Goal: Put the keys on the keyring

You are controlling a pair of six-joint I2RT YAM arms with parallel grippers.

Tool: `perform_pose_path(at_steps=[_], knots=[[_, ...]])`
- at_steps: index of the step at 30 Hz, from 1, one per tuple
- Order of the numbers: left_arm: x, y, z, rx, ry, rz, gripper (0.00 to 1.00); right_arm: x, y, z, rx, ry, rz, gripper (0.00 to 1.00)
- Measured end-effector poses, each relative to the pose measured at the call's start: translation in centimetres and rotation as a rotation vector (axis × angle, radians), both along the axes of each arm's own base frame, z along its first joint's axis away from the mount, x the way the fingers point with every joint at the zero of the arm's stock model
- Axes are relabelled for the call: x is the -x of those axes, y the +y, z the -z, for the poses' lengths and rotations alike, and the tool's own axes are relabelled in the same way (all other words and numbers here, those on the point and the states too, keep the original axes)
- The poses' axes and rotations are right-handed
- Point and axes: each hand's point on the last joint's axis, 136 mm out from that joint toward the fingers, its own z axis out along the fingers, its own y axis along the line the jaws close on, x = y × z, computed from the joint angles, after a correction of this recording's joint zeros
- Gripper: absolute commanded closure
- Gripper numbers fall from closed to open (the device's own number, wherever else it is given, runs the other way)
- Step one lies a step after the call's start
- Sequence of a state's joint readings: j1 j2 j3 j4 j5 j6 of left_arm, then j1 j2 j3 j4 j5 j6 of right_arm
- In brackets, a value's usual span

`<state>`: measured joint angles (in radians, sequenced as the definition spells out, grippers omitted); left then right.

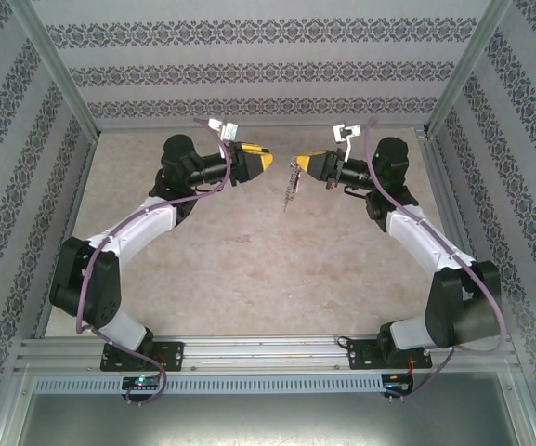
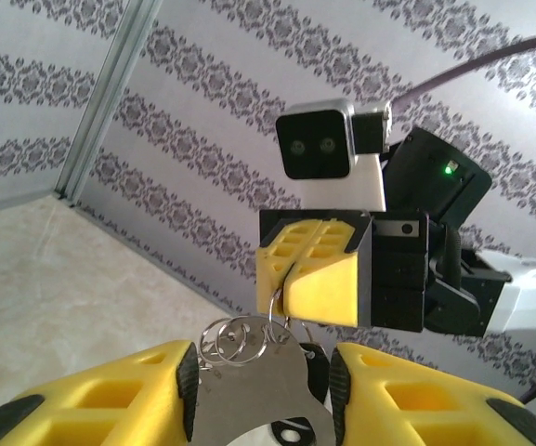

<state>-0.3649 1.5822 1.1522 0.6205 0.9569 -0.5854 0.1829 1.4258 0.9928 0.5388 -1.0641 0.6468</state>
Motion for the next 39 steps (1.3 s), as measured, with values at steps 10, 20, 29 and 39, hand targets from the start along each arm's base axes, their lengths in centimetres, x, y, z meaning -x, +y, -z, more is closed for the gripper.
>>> perform_pose_path(at_steps=[10,20,29,39], knots=[[-1.0,-0.7,2.5,-0.109,0.063,0.031,0.55,-0.2,1.5,1.4,0.014,0.033,-0.033,1.0],[-0.8,-1.3,3.8,-0.145,0.109,0.101,0.55,0.1,1.9,1.4,0.018,0.027,-0.042,1.0],[-0.1,-1.7,4.0,-0.131,0.133,0.162,0.56,0.3,1.9,1.4,0.02,0.032,-0.042,1.0],[-1.0,-2.5,3.5,-0.038,0.171,0.216,0.59,0.5,1.9,1.6,0.021,0.037,-0.043,1.0]])
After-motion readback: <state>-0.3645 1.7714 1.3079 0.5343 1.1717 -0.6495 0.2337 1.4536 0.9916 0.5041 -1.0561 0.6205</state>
